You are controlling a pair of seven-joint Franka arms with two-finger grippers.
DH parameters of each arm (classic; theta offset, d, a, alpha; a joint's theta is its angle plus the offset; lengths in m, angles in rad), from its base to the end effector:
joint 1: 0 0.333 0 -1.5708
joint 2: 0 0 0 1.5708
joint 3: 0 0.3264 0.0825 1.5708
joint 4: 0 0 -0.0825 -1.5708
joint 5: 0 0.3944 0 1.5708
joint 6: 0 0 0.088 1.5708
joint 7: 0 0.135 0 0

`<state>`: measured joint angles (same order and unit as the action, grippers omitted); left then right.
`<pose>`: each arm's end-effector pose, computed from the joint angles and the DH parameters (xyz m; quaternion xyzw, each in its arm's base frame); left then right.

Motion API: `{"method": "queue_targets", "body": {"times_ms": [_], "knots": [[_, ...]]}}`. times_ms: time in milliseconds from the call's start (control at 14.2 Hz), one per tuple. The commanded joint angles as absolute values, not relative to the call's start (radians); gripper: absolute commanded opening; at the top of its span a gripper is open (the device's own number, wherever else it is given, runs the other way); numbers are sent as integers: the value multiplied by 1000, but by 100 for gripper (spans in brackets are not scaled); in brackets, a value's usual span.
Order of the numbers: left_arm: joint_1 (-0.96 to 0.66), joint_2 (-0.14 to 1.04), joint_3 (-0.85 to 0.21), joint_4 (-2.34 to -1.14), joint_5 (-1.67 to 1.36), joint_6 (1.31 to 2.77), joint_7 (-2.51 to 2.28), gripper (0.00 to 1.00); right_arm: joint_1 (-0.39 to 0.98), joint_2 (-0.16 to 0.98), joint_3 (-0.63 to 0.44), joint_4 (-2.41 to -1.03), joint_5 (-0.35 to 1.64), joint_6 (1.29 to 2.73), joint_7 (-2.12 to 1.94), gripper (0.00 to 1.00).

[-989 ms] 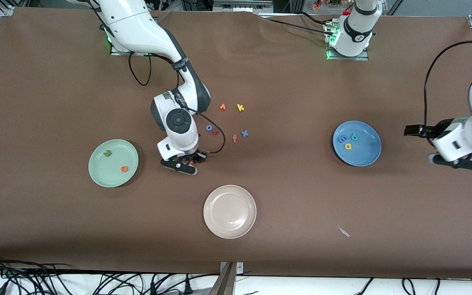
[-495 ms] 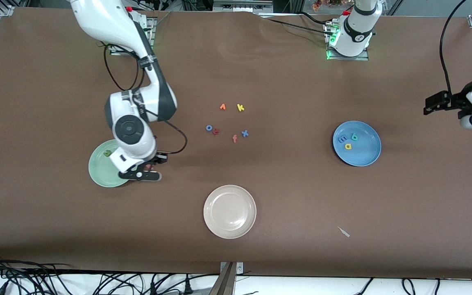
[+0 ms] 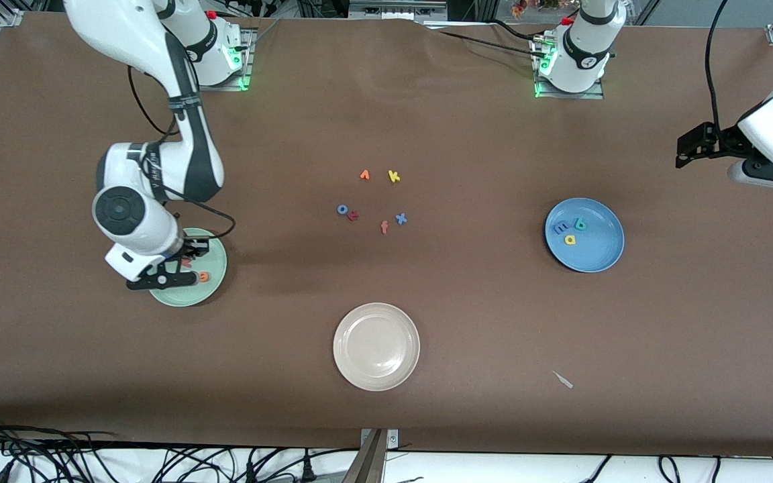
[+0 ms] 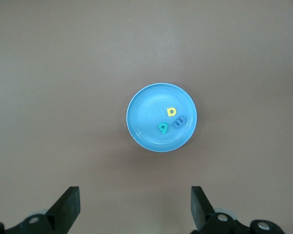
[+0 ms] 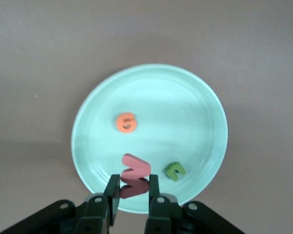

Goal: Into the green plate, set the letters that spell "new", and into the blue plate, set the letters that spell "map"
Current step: 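Place the pink letter on the green plate while the left gripper returns to rest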

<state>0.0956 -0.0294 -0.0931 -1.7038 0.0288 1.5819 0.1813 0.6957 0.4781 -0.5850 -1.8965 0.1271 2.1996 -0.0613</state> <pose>0.5489 0.0046 0.5604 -0.9947 0.0899 0.0475 0.0114 0.6208 0.0896 0.2548 0.9936 0.0658 -0.0426 0.0810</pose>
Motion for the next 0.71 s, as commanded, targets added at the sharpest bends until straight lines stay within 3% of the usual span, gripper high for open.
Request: {"method": "queue_targets", "body": {"times_ms": [0,71,141,424,636], "knots": [[86,-61,-78,-1720,-2,1572,199,100,698,405,-580,-1982,170,2232,-98,49],[86,-61,-78,-1723,-2,1572,199,100,696,403,-581,-1980,178,2230,-97,66],[93,-57,-78,-1721,-5,1572,201,100,696,402,-581,-1977,186,2227,-97,77],[98,-51,-80,-1715,-9,1562,202,100,698,391,-581,-1945,186,2197,-78,98],[100,-51,-80,-1712,-9,1560,202,100,698,365,-580,-1852,184,2073,-35,99]]}}
